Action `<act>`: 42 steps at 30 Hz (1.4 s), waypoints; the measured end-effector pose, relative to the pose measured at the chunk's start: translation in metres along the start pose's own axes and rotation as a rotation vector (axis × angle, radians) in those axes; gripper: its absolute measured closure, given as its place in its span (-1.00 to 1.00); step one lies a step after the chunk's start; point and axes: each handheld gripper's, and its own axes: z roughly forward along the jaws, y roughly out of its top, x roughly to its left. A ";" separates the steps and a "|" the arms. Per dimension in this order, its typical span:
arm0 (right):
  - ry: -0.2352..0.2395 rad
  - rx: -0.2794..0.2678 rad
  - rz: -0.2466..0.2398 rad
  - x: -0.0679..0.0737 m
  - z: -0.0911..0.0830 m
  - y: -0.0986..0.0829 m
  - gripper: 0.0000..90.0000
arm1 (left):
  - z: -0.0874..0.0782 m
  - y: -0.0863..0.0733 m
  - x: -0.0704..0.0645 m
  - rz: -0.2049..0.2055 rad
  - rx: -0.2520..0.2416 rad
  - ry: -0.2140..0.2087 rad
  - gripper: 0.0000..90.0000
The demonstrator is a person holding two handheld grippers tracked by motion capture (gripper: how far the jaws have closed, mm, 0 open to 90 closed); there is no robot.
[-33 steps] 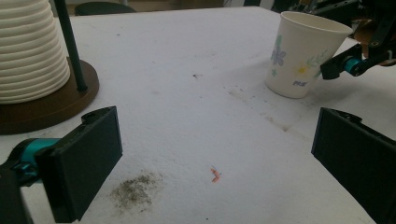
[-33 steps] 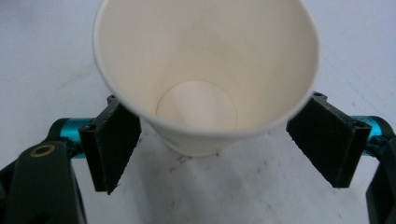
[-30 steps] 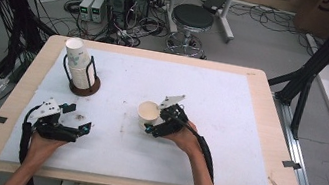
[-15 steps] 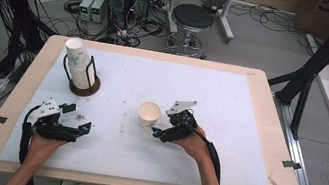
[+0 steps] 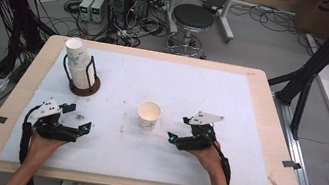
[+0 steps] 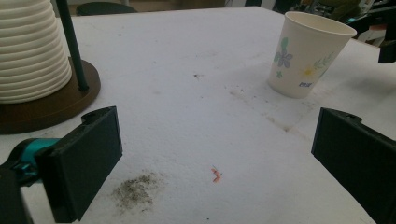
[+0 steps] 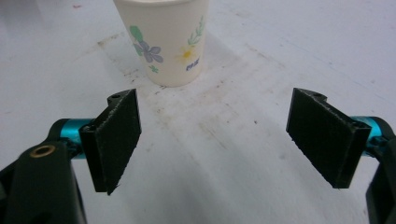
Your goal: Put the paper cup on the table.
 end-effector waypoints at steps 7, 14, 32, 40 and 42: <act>-0.052 -0.085 0.036 -0.003 -0.015 -0.016 -0.59 | 0.000 0.000 0.000 0.002 -0.002 0.000 -0.96; -0.105 -0.121 0.063 -0.006 -0.024 -0.030 -0.59 | 0.000 0.000 -0.001 0.012 -0.008 0.003 -0.96; -0.203 -0.216 0.161 -0.021 -0.037 -0.055 -0.59 | -0.001 0.000 -0.001 0.007 -0.011 0.007 -0.96; -0.204 -0.218 0.156 -0.020 -0.038 -0.057 -0.59 | -0.002 -0.001 -0.002 0.009 -0.023 0.010 -0.96; -0.211 -0.214 0.144 -0.018 -0.037 -0.057 -0.59 | -0.002 -0.001 -0.001 0.005 -0.022 0.010 -0.96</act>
